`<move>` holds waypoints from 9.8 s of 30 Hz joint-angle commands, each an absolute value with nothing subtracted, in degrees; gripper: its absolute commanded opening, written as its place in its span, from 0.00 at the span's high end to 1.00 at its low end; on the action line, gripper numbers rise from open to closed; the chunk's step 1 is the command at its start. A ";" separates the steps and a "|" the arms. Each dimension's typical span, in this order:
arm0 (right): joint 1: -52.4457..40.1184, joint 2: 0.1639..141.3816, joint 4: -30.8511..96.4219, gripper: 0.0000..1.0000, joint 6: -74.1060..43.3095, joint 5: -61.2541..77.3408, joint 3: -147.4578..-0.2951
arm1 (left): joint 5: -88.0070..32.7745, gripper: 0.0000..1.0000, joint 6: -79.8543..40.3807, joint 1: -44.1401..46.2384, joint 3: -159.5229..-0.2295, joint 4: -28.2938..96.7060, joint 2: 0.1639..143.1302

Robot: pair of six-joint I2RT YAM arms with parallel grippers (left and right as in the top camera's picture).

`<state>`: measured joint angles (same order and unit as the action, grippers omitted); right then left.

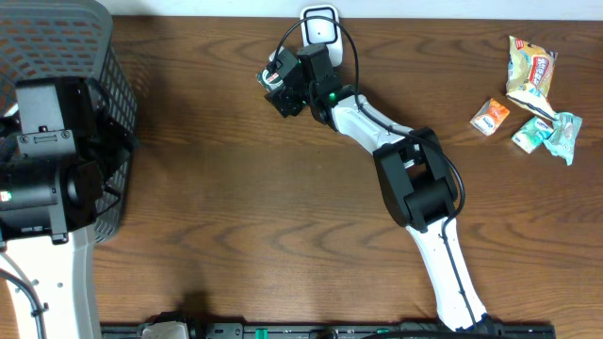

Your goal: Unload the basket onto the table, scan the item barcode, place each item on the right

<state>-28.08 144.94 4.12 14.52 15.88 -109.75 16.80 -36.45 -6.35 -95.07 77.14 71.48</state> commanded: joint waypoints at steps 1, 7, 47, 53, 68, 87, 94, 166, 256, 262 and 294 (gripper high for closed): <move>-28.16 145.95 4.05 0.41 12.73 17.30 -110.13 | 17.37 0.02 -37.17 -6.63 -94.76 77.34 71.53; -28.16 145.21 4.64 0.40 9.56 17.32 -110.15 | 17.37 0.02 -37.19 -6.63 -94.76 77.34 71.53; -31.48 147.59 -4.34 0.12 4.54 6.59 -110.15 | 17.37 0.02 -37.17 -6.63 -94.76 77.34 71.53; -31.59 149.34 -3.60 0.21 4.49 7.66 -110.15 | 17.37 0.02 -37.17 -6.63 -94.76 77.34 71.53; -31.48 136.44 21.04 0.48 3.51 7.42 -110.15 | 17.37 0.02 -37.19 -6.63 -94.76 77.34 71.53; -30.57 126.65 57.47 0.42 2.48 0.05 -110.15 | 17.37 0.02 -37.17 -6.63 -94.76 77.34 71.53; -33.41 125.99 43.46 0.73 -17.87 5.89 -110.15 | 17.37 0.02 -37.17 -6.63 -94.76 77.34 71.53; -21.43 134.26 -10.94 0.54 1.69 0.38 -109.01 | 17.37 0.02 -37.17 -6.63 -94.76 77.34 71.53; 1.34 43.27 58.22 0.01 -11.53 16.45 -52.29 | 17.37 0.03 -37.19 -6.63 -94.76 77.34 71.53; 1.34 43.09 62.37 0.01 -20.95 21.37 -51.86 | 17.37 0.02 -37.17 -6.63 -94.76 77.34 71.53; 1.28 11.86 10.55 0.01 -2.48 15.99 -10.28 | 17.37 0.02 -37.19 -6.63 -94.76 77.34 71.53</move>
